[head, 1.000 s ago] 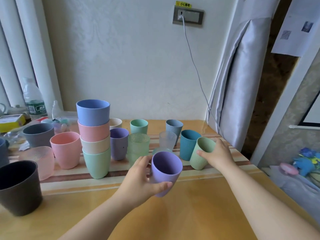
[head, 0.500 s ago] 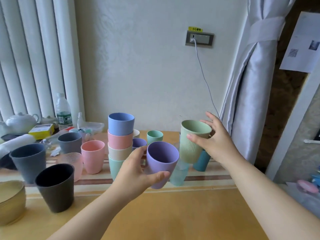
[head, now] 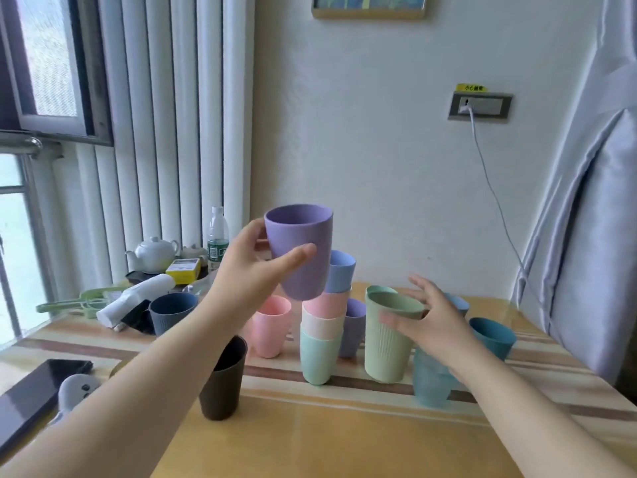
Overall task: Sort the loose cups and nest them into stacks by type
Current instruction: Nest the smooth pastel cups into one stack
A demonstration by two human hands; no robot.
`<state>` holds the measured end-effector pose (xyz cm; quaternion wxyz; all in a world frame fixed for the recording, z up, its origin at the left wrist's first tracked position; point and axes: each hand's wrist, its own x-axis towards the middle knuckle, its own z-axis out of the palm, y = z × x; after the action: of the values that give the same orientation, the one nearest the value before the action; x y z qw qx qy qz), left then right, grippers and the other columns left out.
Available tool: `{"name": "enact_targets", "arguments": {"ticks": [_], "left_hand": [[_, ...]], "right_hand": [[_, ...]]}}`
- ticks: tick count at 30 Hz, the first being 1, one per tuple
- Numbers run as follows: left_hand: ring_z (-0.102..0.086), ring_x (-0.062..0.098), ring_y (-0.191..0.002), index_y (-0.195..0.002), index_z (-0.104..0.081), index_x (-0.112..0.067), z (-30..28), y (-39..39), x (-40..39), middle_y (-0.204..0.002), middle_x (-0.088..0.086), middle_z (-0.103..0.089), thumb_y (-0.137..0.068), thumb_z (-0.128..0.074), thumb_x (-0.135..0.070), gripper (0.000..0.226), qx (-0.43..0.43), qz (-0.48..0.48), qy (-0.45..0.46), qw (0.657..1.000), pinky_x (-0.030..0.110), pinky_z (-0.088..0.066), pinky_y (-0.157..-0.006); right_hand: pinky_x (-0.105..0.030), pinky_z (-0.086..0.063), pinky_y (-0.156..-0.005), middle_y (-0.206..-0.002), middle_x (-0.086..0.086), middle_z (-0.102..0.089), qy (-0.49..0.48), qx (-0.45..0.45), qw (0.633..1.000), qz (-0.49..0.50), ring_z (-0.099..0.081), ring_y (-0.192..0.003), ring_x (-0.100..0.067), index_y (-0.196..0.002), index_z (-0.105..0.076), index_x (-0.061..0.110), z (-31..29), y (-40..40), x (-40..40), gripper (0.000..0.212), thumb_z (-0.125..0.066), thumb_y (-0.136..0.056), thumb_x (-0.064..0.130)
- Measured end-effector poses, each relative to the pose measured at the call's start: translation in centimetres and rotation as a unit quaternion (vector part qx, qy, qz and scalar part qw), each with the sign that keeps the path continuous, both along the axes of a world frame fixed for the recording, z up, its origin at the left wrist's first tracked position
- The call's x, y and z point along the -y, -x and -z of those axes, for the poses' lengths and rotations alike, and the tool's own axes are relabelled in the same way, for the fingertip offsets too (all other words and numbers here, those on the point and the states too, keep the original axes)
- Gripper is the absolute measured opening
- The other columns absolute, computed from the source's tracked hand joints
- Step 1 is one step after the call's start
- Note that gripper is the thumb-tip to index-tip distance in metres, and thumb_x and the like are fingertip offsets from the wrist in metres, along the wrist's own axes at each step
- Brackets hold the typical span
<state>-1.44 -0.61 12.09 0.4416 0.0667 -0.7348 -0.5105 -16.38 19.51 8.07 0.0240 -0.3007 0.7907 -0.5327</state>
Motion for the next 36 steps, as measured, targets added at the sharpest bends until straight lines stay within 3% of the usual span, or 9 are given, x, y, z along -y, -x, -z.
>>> {"name": "enact_targets", "arguments": {"ticks": [2,4,8,11,18,24,29,31,36], "left_hand": [[-0.058,-0.005,-0.072,-0.104,-0.061,-0.022,-1.9,1.6,0.2,-0.085,-0.013,-0.066,-0.06,-0.072,-0.046,0.052,-0.018,0.011,-0.004,1.0,0.007,-0.044,-0.057],[-0.059,-0.001,-0.074,-0.105,-0.061,-0.021,-2.9,3.5,0.3,-0.087,-0.01,-0.066,-0.065,-0.073,-0.041,0.046,-0.012,0.02,-0.001,1.0,0.008,-0.045,-0.058],[-0.062,0.004,-0.076,-0.103,-0.062,-0.019,-2.8,6.9,0.3,-0.088,-0.005,-0.068,-0.063,-0.072,-0.044,0.048,0.018,0.028,-0.005,0.999,0.017,-0.048,-0.062],[-0.061,0.003,-0.072,-0.1,-0.063,-0.017,-2.4,8.3,0.8,-0.085,-0.005,-0.067,-0.063,-0.072,-0.044,0.047,0.016,0.024,-0.026,0.999,0.015,-0.048,-0.058],[-0.062,0.004,-0.072,-0.106,-0.061,-0.013,-1.7,9.5,2.0,-0.088,-0.004,-0.067,-0.072,-0.076,-0.032,0.042,0.06,0.015,-0.011,0.998,0.013,-0.047,-0.056],[-0.062,0.012,-0.094,-0.11,-0.055,-0.021,1.5,9.4,2.0,-0.105,-0.002,-0.065,-0.057,-0.079,-0.041,0.061,0.111,0.035,-0.015,0.993,0.024,-0.049,-0.072],[-0.058,0.004,-0.093,-0.121,-0.049,-0.018,1.7,9.2,1.7,-0.115,0.0,-0.06,-0.069,-0.078,-0.031,0.061,0.11,0.038,-0.013,0.993,0.021,-0.048,-0.071],[-0.057,0.011,-0.102,-0.131,-0.041,-0.02,1.9,9.1,1.6,-0.124,-0.002,-0.055,-0.07,-0.078,-0.03,0.072,0.108,0.037,-0.011,0.993,0.021,-0.046,-0.074],[-0.045,0.012,-0.106,-0.139,-0.026,-0.019,4.0,6.6,0.5,-0.125,-0.006,-0.038,-0.074,-0.074,-0.029,0.082,0.063,-0.101,0.078,0.99,0.026,-0.037,-0.087]], "right_hand": [[-0.01,-0.036,-0.067,-0.121,0.015,-0.051,-0.023,0.015,0.999,-0.02,-0.049,-0.093,0.008,-0.13,-0.033,0.04,1.4,-0.2,-0.4,0.08,-0.08,-0.065,0.034],[-0.008,-0.035,-0.067,-0.116,0.016,-0.051,-0.031,0.023,0.999,-0.032,-0.051,-0.097,0.003,-0.135,-0.031,0.035,2.2,0.0,-0.6,0.085,-0.08,-0.065,0.032],[-0.019,-0.043,-0.081,-0.123,0.017,-0.051,-0.029,0.026,0.998,-0.039,-0.052,-0.109,-0.004,-0.135,-0.031,0.037,2.4,1.0,-0.6,0.09,-0.082,-0.061,0.038],[-0.031,-0.044,-0.098,-0.127,0.017,-0.05,-0.035,0.03,0.998,-0.052,-0.052,-0.114,-0.005,-0.134,-0.031,0.041,2.9,1.6,-0.2,0.095,-0.083,-0.055,0.043],[-0.029,-0.043,-0.099,-0.127,0.017,-0.048,-0.031,0.051,0.995,-0.079,-0.049,-0.116,-0.003,-0.137,-0.027,0.04,4.6,1.9,0.6,0.097,-0.084,-0.058,0.038],[-0.026,-0.041,-0.094,-0.128,0.016,-0.048,-0.031,0.041,0.996,-0.074,-0.048,-0.118,-0.005,-0.138,-0.027,0.039,5.4,2.0,1.2,0.099,-0.084,-0.057,0.04],[-0.022,-0.043,-0.086,-0.129,0.016,-0.047,-0.027,0.041,0.996,-0.073,-0.047,-0.117,-0.005,-0.138,-0.027,0.037,5.5,1.7,1.4,0.097,-0.084,-0.06,0.034],[-0.022,-0.044,-0.086,-0.128,0.015,-0.046,-0.02,0.047,0.996,-0.072,-0.048,-0.116,-0.005,-0.139,-0.027,0.035,5.6,1.6,1.5,0.095,-0.083,-0.062,0.03],[-0.019,-0.045,-0.079,-0.129,0.016,-0.044,-0.023,0.057,0.996,-0.06,-0.048,-0.115,-0.005,-0.137,-0.031,0.032,6.5,1.7,2.0,0.091,-0.083,-0.063,0.027]]}}
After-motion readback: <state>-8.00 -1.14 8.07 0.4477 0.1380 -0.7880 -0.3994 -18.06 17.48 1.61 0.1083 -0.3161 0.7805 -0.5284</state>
